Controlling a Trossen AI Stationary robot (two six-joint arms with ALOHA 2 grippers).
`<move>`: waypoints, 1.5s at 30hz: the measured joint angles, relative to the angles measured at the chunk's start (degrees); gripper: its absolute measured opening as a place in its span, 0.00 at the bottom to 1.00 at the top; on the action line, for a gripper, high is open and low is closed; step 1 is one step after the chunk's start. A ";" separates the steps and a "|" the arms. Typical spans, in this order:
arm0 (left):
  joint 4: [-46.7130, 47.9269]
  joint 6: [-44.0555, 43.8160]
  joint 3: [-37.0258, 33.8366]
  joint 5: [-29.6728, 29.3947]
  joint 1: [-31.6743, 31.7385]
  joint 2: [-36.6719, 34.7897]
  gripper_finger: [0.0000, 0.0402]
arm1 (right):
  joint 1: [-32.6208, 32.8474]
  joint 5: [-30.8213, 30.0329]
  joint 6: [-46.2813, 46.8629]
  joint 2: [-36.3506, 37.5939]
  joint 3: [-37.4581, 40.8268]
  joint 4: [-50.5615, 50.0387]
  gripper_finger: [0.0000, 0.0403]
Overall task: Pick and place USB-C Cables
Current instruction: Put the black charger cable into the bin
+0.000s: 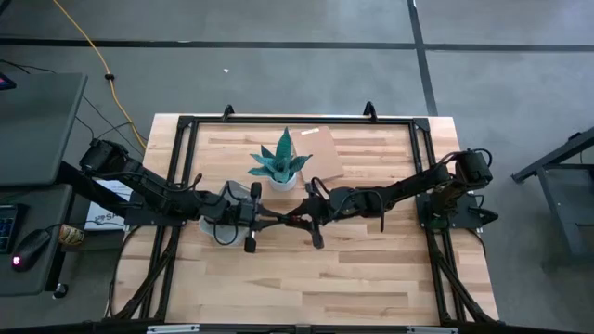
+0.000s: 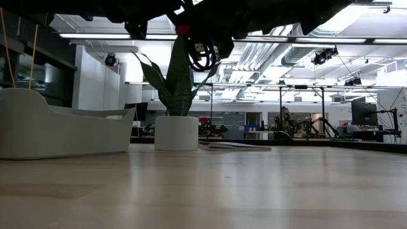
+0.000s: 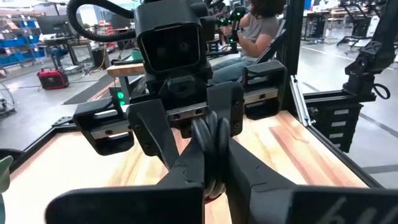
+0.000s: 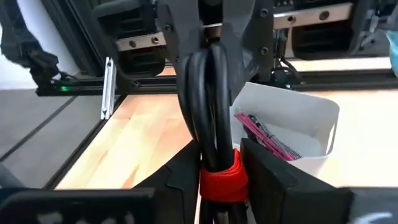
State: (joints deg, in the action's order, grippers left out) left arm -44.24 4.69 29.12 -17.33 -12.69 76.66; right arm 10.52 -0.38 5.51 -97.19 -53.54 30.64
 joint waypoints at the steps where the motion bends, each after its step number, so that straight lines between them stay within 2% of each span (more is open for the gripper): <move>1: 0.00 0.00 0.00 -0.02 0.00 0.00 0.01 | 0.00 -0.02 0.78 0.00 0.00 -0.09 0.27; 11: 1.61 -0.57 0.02 -2.72 0.00 -0.03 0.00 | 0.02 -0.02 0.21 0.56 0.04 -1.54 0.55; 15: 5.09 -1.40 0.02 -3.93 0.00 -1.91 0.00 | -0.02 -0.59 0.03 2.84 0.04 -3.75 0.61; 20: 14.63 -3.10 0.00 -8.06 -0.22 -7.46 0.00 | 0.42 -8.54 -0.23 7.43 0.04 -13.71 0.63; 25: 30.29 -8.60 0.00 -15.39 -2.29 -16.51 0.00 | 2.46 -15.20 -0.43 10.02 0.04 -19.55 0.63; 28: 37.86 -14.07 0.00 -21.12 -4.65 -22.15 0.00 | 3.57 -18.39 -1.41 10.19 0.04 -21.08 0.63; 33: 43.09 -19.86 0.00 -29.30 -11.04 -28.26 0.00 | 3.98 -23.52 -0.96 10.19 0.04 -23.32 0.63; 36: 49.19 -23.12 1.42 -35.15 -14.73 -28.76 0.00 | 3.87 -24.48 -0.10 10.19 0.04 -23.77 0.63; 39: 59.36 -30.41 6.35 -37.35 -16.68 -27.04 0.00 | 3.72 -24.50 0.54 10.19 0.04 -23.77 0.63; 42: 70.50 -38.98 10.56 -36.77 -17.32 -22.94 0.00 | 3.74 -24.48 0.68 10.20 0.04 -23.78 0.63; 45: 80.08 -47.72 14.01 -33.54 -16.80 -18.20 0.00 | 3.74 -24.47 1.56 10.20 0.04 -24.36 0.63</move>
State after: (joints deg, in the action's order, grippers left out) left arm 35.84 -43.04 43.14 -50.87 -29.49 58.47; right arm 14.26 -24.85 7.06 -86.99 -53.49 6.28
